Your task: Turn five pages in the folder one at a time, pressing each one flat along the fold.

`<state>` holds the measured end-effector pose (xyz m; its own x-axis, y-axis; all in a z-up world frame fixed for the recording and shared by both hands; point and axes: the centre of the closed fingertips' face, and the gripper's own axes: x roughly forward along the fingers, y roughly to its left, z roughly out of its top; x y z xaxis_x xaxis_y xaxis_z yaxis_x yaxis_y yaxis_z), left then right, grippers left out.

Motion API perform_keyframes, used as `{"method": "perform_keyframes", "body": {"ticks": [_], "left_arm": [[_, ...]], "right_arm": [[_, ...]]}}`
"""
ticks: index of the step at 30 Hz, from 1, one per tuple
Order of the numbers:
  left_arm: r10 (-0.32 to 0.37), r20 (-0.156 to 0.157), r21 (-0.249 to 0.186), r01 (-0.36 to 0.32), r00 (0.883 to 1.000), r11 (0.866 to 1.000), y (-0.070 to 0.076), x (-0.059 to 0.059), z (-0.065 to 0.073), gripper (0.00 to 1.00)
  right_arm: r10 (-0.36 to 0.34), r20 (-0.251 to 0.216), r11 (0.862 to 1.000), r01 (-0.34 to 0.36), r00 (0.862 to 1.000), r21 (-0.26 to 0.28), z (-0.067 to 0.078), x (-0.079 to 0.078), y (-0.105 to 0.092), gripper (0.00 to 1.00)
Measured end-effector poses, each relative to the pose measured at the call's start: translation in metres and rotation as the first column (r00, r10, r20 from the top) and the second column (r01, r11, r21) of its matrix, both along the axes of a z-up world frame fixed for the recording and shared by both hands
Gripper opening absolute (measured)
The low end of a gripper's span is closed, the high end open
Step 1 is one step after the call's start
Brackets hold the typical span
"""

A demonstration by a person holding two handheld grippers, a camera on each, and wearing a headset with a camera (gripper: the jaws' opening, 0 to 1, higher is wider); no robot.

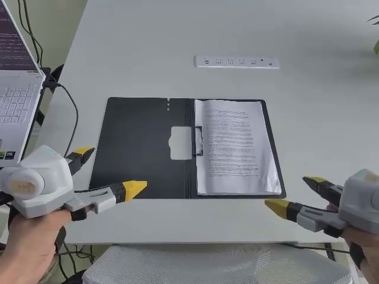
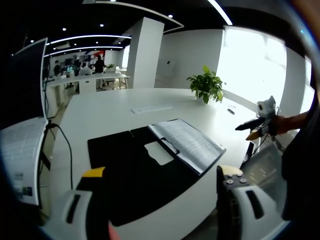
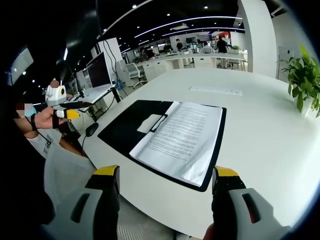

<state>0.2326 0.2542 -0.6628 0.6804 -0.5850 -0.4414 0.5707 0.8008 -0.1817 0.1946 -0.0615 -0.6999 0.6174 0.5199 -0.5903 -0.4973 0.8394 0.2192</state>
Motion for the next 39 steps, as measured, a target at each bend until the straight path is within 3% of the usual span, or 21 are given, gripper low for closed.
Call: {"method": "perform_keyframes", "body": {"ticks": [11, 29, 34, 39], "left_arm": [[-0.002, 0.003, -0.003, 0.002, 1.000, 1.000, 0.000, 0.001, 0.002, 0.89], [-0.084, 0.014, -0.006, 0.084, 0.996, 0.996, -0.034, 0.012, 0.006, 0.88], [-0.123, 0.012, -0.008, 0.123, 0.992, 0.992, -0.052, 0.018, 0.005, 0.88], [-0.183, 0.012, -0.014, 0.184, 0.983, 0.983, -0.085, 0.025, 0.002, 0.87]], "right_arm": [[-0.001, 0.004, 1.000, 0.001, 1.000, 0.000, 0.001, -0.001, -0.001, 0.74], [-0.011, 0.013, 1.000, 0.011, 1.000, 0.002, -0.002, 0.002, -0.011, 0.74], [-0.021, 0.018, 1.000, 0.021, 1.000, 0.005, 0.000, 0.002, -0.014, 0.74], [-0.026, 0.024, 1.000, 0.026, 0.999, 0.003, 0.001, 0.002, -0.018, 0.74]]}}
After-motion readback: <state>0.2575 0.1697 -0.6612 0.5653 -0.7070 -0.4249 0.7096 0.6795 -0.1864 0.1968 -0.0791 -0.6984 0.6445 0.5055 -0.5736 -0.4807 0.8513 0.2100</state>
